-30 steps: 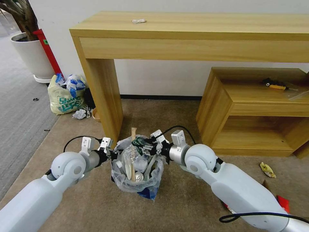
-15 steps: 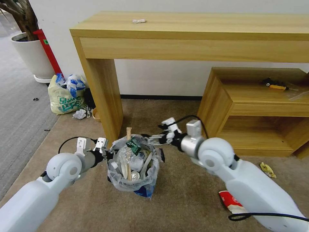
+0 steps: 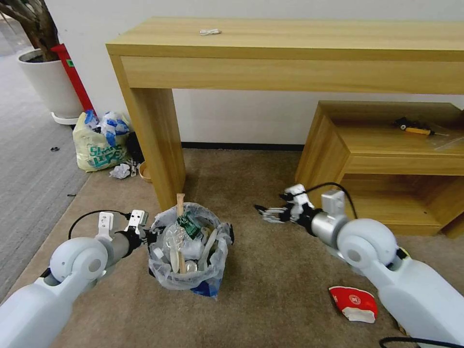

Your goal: Pick up the trash bin and place the garbage on the floor into it.

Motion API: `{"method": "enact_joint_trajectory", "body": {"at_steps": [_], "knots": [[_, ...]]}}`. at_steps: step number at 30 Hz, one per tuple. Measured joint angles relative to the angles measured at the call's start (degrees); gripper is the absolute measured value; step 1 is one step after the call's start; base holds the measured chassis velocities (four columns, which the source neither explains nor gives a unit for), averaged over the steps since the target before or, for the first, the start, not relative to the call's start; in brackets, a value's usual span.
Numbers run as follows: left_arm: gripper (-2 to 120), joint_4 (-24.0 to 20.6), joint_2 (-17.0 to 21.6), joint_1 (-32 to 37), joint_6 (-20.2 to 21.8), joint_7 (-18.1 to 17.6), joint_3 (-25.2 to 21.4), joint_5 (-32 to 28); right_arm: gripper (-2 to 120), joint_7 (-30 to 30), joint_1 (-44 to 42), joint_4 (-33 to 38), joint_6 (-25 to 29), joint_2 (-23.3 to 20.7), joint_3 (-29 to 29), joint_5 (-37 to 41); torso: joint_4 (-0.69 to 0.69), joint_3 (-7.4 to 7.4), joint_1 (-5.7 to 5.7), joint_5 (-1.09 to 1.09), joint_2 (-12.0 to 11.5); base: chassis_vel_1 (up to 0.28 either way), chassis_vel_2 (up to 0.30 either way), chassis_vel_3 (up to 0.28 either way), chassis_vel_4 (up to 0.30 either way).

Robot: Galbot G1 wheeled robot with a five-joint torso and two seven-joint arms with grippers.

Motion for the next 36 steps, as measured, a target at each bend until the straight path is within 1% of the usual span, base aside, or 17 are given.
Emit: {"method": "enact_joint_trajectory", "body": {"at_steps": [1, 2, 5, 6, 9, 10, 13, 14, 18, 19, 21, 22, 23, 26, 32, 33, 36], "knots": [[0, 0.0, 0.0, 0.0, 0.0, 0.0, 0.0, 0.0, 100, -1.4, -1.0, -0.6, 1.9, -0.2, 0.6, -1.2, 0.01, 0.00, 0.00, 0.00, 0.0, 0.000, 0.000, 0.000, 0.000], [0, 0.0, 0.0, 0.0, 0.0, 0.0, 0.0, 0.0, 100, -1.4, -1.0, -0.6, 1.9, -0.2, 0.6, -1.2, 0.01, 0.00, 0.00, 0.00, 0.0, 0.000, 0.000, 0.000, 0.000], [0, 0.0, 0.0, 0.0, 0.0, 0.0, -0.2, 0.0, 100, -7.5, -4.2, -3.7, 9.6, -1.4, 2.9, -6.9, 0.02, 0.00, 0.00, 0.01, 0.0, 0.000, 0.000, 0.000, 0.000], [0, 0.0, 0.0, 0.0, 0.0, 0.0, -0.2, 0.0, 100, -7.5, -4.2, -3.7, 9.6, -1.4, 2.9, -6.9, 0.02, 0.00, 0.00, 0.01, 0.0, 0.000, 0.000, 0.000, 0.000], [0, 0.0, 0.1, 0.0, 0.0, 0.1, -0.4, 0.0, 100, -16.0, -9.6, -7.2, 17.3, -4.1, 7.6, -12.6, 0.01, 0.00, 0.00, 0.00, 0.0, 0.000, 0.000, 0.000, 0.000], [0, 0.0, 0.1, 0.0, 0.0, 0.1, -0.4, 0.0, 100, -16.0, -9.6, -7.2, 17.3, -4.1, 7.6, -12.6, 0.01, 0.00, 0.00, 0.00, 0.0, 0.000, 0.000, 0.000, 0.000], [0, 0.2, 0.0, -0.1, 0.0, 0.4, -0.5, 0.0, 100, -20.9, -15.6, -10.1, 23.6, -5.9, 11.9, -17.5, 0.00, 0.00, 0.00, 0.01, 0.0, 0.000, 0.000, 0.000, 0.000], [0, 0.2, 0.0, -0.1, 0.0, 0.4, -0.5, 0.0, 100, -20.9, -15.6, -10.1, 23.6, -5.9, 11.9, -17.5, 0.00, 0.00, 0.00, 0.01, 0.0, 0.000, 0.000, 0.000, 0.000], [0, 0.7, -0.4, -0.3, 0.0, 1.0, -0.5, 0.4, 100, -25.6, -22.4, -13.5, 29.5, -7.3, 15.7, -21.6, 0.00, 0.00, 0.00, 0.00, 0.0, 0.000, 0.000, 0.000, 0.000], [0, 0.7, -0.4, -0.3, 0.0, 1.0, -0.5, 0.4, 100, -25.6, -22.4, -13.5, 29.5, -7.3, 15.7, -21.6, 0.00, 0.00, 0.00, 0.00, 0.0, 0.000, 0.000, 0.000, 0.000], [0, 1.0, -0.6, -0.5, 0.0, 1.4, -0.5, 0.7, 100, -27.8, -24.8, -16.0, 32.4, -7.6, 16.4, -24.6, 0.00, 0.00, 0.00, 0.00, 0.0, 0.000, 0.000, 0.000, 0.000], [0, 1.0, -0.6, -0.5, 0.0, 1.4, -0.5, 0.7, 100, -27.8, -24.8, -16.0, 32.4, -7.6, 16.4, -24.6, 0.00, 0.00, 0.00, 0.00, 0.0, 0.000, 0.000, 0.000, 0.000], [0, 1.1, -0.7, -0.6, 0.0, 1.6, -0.4, 0.8, 100, -29.0, -26.1, -17.5, 33.9, -7.7, 16.7, -26.1, 0.01, 0.01, 0.00, 0.01, 0.0, 0.000, 0.000, 0.000, 0.000], [0, 1.3, -0.9, -0.9, 0.0, 1.7, -0.4, 0.8, 100, -30.2, -28.5, -19.9, 35.4, -8.3, 17.3, -28.0, 0.01, 0.01, 0.00, 0.01, 0.0, 0.000, 0.000, 0.000, 0.000], [0, 1.5, -1.5, -0.9, 0.0, 2.1, -0.4, 1.1, 100, -33.9, -33.6, -26.3, 39.7, -9.2, 20.8, -32.0, 0.00, 0.00, 0.00, 0.00, 0.0, 0.000, 0.000, 0.000, 0.000], [0, 1.5, -1.5, -0.9, 0.0, 2.1, -0.4, 1.1, 100, -33.9, -33.6, -26.3, 39.7, -9.2, 20.8, -32.0, 0.00, 0.00, 0.00, 0.00, 0.0, 0.000, 0.000, 0.000, 0.000], [0, 1.5, -1.8, -1.0, 0.0, 2.2, -0.4, 1.3, 100, -37.0, -35.2, -29.9, 42.1, -9.2, 22.3, -34.4, 0.01, 0.00, 0.00, 0.00, 0.0, 0.000, 0.000, 0.000, 0.000]]}}
